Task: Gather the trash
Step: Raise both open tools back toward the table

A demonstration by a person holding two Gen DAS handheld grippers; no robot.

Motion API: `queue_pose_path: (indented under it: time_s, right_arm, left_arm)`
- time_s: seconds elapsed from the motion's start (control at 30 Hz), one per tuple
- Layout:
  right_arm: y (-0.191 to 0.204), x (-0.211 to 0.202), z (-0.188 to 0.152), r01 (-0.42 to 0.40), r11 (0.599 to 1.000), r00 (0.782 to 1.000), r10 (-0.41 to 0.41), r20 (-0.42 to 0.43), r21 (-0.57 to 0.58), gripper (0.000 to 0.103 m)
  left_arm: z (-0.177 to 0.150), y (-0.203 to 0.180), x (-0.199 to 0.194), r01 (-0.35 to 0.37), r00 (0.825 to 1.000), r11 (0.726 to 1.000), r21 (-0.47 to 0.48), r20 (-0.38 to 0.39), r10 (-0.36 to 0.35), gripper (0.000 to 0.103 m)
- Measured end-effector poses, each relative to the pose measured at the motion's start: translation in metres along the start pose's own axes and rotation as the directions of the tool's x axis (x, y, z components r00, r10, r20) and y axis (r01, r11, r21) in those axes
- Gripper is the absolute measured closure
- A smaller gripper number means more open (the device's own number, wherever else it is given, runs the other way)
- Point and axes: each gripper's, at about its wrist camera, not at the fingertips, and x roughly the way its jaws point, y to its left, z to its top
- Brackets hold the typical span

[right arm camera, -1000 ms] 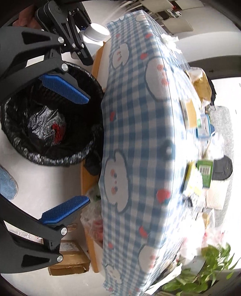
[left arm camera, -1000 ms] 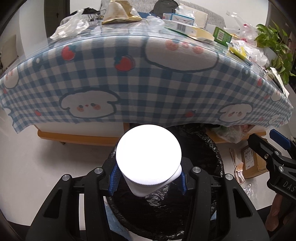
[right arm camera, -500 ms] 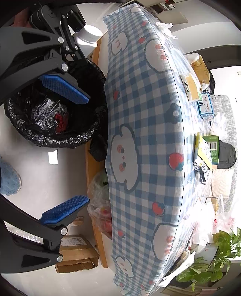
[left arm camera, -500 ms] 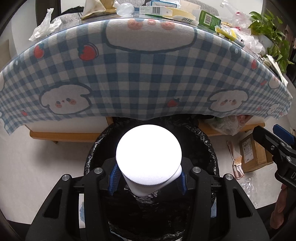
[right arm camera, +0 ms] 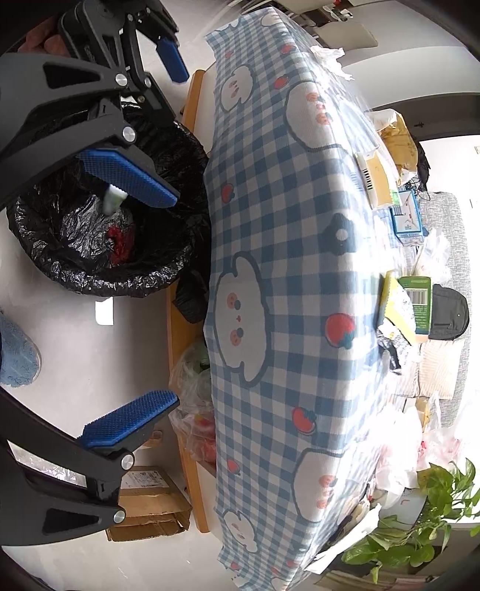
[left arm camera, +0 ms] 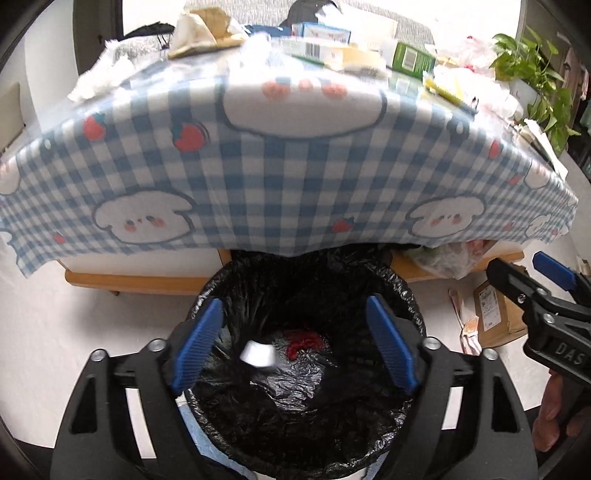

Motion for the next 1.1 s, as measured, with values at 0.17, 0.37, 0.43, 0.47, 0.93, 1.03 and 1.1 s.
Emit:
queue_pose_path:
  time_s: [0.17, 0.37, 0.43, 0.47, 0.93, 1.03, 1.1]
  right_arm:
    - [0.0, -0.012, 0.008, -0.003, 1.0, 1.0, 0.003, 0.018, 0.008, 0.008]
    - [0.001, -0.03, 0.021, -0.001, 1.0, 0.998, 0.0, 0.057, 0.01, 0.008]
    - [0.001, -0.036, 0.025, 0.001, 1.0, 0.998, -0.001, 0.07, 0.009, 0.008]
    - [0.002, -0.039, 0.027, 0.0, 1.0, 0.997, 0.0, 0.075, 0.01, 0.008]
    - [0.008, -0.07, 0.053, 0.017, 1.0, 0.992, -0.016, 0.126, -0.006, 0.008]
    - [0.006, -0.072, 0.057, 0.018, 1.0, 0.992, -0.018, 0.126, 0.004, 0.008]
    - [0.005, -0.073, 0.059, 0.021, 1.0, 0.991, -0.022, 0.129, 0.007, 0.008]
  left_arm:
    - [0.008, 0.006, -0.02, -0.019, 0.999, 1.0, 0.005, 0.031, 0.019, 0.008]
    - [0.016, 0.013, -0.04, -0.024, 0.998, 1.0, 0.0, 0.058, 0.024, 0.006]
    - [0.019, 0.014, -0.047, -0.026, 0.998, 1.0, 0.001, 0.064, 0.026, 0.006]
    - [0.02, 0.016, -0.05, -0.03, 0.997, 1.0, 0.0, 0.068, 0.03, 0.006]
    - [0.04, 0.038, -0.081, -0.066, 0.993, 0.997, -0.048, 0.097, 0.07, 0.006]
    - [0.046, 0.042, -0.084, -0.067, 0.992, 0.996, -0.052, 0.101, 0.072, 0.006]
    - [0.05, 0.044, -0.087, -0.072, 0.992, 0.996, -0.051, 0.105, 0.077, 0.006]
